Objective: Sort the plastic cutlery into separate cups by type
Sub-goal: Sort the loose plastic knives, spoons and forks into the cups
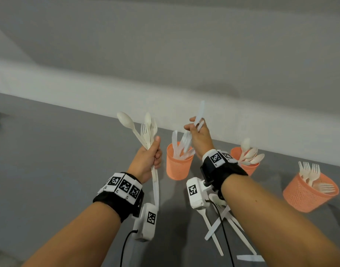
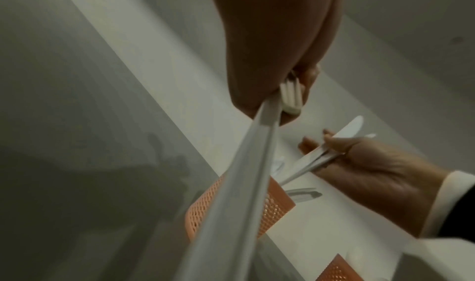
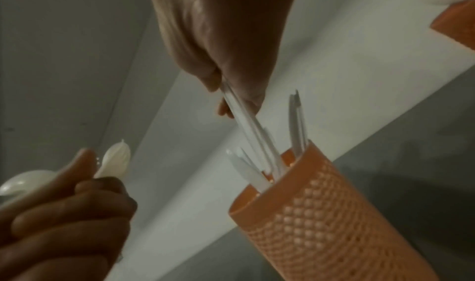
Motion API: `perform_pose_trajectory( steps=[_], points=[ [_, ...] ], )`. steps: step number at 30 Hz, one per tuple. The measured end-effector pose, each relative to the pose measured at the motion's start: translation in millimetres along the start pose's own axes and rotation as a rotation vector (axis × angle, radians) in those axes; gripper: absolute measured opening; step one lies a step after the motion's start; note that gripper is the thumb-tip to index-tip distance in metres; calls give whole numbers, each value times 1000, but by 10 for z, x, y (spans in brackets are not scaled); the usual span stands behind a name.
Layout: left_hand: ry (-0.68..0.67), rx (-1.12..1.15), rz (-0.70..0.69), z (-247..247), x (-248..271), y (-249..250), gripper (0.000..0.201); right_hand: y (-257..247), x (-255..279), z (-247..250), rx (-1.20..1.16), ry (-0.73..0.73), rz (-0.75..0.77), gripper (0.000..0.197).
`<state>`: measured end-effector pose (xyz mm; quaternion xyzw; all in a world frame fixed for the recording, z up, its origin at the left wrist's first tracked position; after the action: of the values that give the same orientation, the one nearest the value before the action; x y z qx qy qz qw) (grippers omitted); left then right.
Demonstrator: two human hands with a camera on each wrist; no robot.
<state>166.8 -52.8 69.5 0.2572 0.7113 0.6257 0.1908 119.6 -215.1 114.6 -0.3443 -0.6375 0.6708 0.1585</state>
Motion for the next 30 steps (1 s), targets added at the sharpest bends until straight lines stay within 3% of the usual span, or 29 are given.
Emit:
perform_pose_trajectory(
  steps=[3,6,9,11,14,16,18,20,22,25,27,30],
  points=[
    [20,65,22,16,-48,-51,40,173,-31,-8,122,-53,-94,30],
    [9,163,44,-4,-84,-94,37,125,-41,83,289,-2,25,39],
    [-11,235,71,-43,-103,-116,35,116,-55,153,454,11,109,28],
    [-22,277,83,-79,-113,-114,34,227,-65,155,628,-47,2,25],
    [-37,303,95,-136,-119,-107,34,386,-10,161,908,-168,-182,42],
    [-40,308,96,-162,-112,-104,34,276,43,169,973,-140,-79,52],
    [-32,321,91,-168,-105,-100,34,44,137,136,931,-89,165,58],
    [-13,332,85,-161,-102,-99,34,-143,289,88,670,-135,287,46],
    [11,342,84,-162,-111,-110,33,-134,489,-27,471,-359,123,42],
    [-1,396,107,-242,-109,-127,31,92,875,-216,439,-706,-187,66],
    [-11,412,108,-280,-97,-116,28,202,990,-276,338,-751,-268,62],
    [-10,403,102,-340,-53,-80,26,246,986,-131,325,-704,-306,55]
  ],
)
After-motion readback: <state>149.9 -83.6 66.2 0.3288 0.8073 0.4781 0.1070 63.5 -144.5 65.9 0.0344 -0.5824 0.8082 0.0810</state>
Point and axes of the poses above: each hand's wrist, its own x-axis away from the middle knuckle, its own z-axis out of the back of the hand, y = z × x, the point moved 6 cm from there along -x, towards the middle knuckle, and after that the axes turned 9 degrees about -x, right-handed, at the moved point
